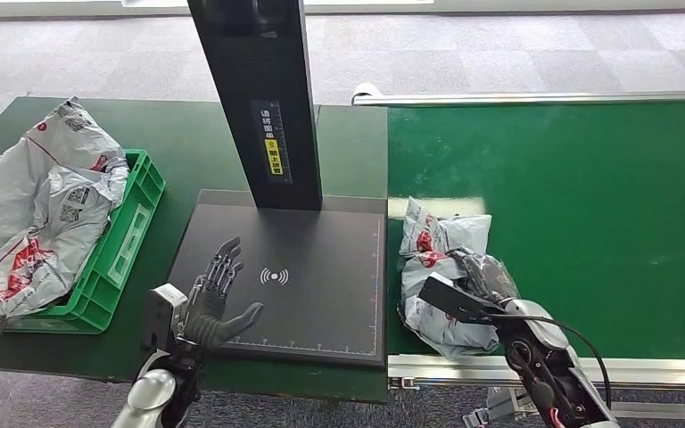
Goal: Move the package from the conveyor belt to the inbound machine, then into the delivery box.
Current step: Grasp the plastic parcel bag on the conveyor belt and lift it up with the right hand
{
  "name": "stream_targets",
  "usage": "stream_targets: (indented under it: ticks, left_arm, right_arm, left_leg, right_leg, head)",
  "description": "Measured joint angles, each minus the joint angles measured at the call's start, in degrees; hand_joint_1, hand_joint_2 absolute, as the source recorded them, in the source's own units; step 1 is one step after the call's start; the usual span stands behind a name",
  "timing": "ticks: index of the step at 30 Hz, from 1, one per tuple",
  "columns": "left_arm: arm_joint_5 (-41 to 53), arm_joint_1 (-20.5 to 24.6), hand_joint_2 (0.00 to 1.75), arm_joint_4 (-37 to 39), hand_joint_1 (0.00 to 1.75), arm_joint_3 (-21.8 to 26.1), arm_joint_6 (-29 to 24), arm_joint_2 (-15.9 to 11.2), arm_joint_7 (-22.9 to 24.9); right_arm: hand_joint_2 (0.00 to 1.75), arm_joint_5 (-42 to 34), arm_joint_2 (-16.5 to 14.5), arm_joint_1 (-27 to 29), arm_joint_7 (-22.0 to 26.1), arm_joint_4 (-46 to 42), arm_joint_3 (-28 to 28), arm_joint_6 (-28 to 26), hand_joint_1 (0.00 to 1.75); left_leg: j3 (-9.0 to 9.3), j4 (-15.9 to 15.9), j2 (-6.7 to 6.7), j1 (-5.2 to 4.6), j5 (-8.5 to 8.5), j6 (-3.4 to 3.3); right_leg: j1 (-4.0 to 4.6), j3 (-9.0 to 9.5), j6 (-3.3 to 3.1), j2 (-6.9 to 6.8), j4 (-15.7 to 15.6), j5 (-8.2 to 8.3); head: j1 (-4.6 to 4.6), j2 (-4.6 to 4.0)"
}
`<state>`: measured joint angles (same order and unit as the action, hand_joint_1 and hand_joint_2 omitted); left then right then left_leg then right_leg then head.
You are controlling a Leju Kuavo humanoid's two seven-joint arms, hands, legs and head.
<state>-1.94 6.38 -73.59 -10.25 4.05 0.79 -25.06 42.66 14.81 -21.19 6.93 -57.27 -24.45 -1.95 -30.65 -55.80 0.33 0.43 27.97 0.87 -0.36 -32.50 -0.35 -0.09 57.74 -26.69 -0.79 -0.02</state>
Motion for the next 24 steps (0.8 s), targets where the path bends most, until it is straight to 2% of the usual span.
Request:
stream_targets:
  ticks: [4, 7, 16, 20, 24]
  left_arm:
    - [0.08, -1.04, 1.75, -1.26, 0.00, 0.75, -0.35, 0.05, -1.23]
    - [0.03, -1.38, 1.75, -2.03, 0.00, 1.08, -1.01, 0.07, -1.98]
    - [0.40, -1.28, 1.75, -3.15, 0.00, 1.51, -4.23, 0.07, -3.62]
    - [2.16, -1.05, 1.75, -4.38, 0.00, 1.66, -9.83, 0.16, -5.64]
    - [3.56, -0.63, 1.75, -6.58, 0.00, 1.92, -17.37, 0.28, -9.23]
  right_arm:
    - [1.75, -4.98, -2.75, 2.39, 7.70, -8.09, 4.89, -10.79, 1.75]
    - [1.75, -7.48, -4.73, 3.27, 11.65, -13.38, 7.77, -15.36, 1.75]
    - [1.75, -12.45, -7.79, 3.69, 17.44, -20.12, 11.16, -20.38, 1.75]
    - [1.75, -14.89, -8.39, 4.02, 20.60, -22.23, 11.53, -23.09, 1.75]
    - [1.75, -11.23, -8.47, 3.08, 20.34, -22.56, 9.80, -21.83, 1.75]
  left_leg:
    - [-0.15, 0.00, 0.00, 0.01, -0.01, 0.00]
    - [-0.21, 0.00, 0.01, 0.01, -0.01, -0.01]
    - [-0.22, -0.01, 0.00, -0.01, -0.02, -0.01]
    - [-0.26, 0.00, 0.02, 0.00, -0.02, -0.01]
    - [-0.30, 0.01, 0.06, 0.00, -0.02, -0.01]
  right_leg:
    - [0.01, -0.16, 0.00, -0.02, 0.01, 0.00]
    - [0.01, -0.24, 0.00, -0.01, 0.01, 0.00]
    - [0.00, -0.24, 0.00, -0.02, 0.01, 0.00]
    - [0.00, -0.29, 0.00, -0.01, 0.01, 0.00]
    - [0.01, -0.30, 0.00, 0.02, 0.02, 0.01]
  head:
    - [0.00, 0.00]
    - [-0.01, 0.00]
    - [0.01, 0.00]
    - [0.00, 0.00]
    - [0.01, 0.00]
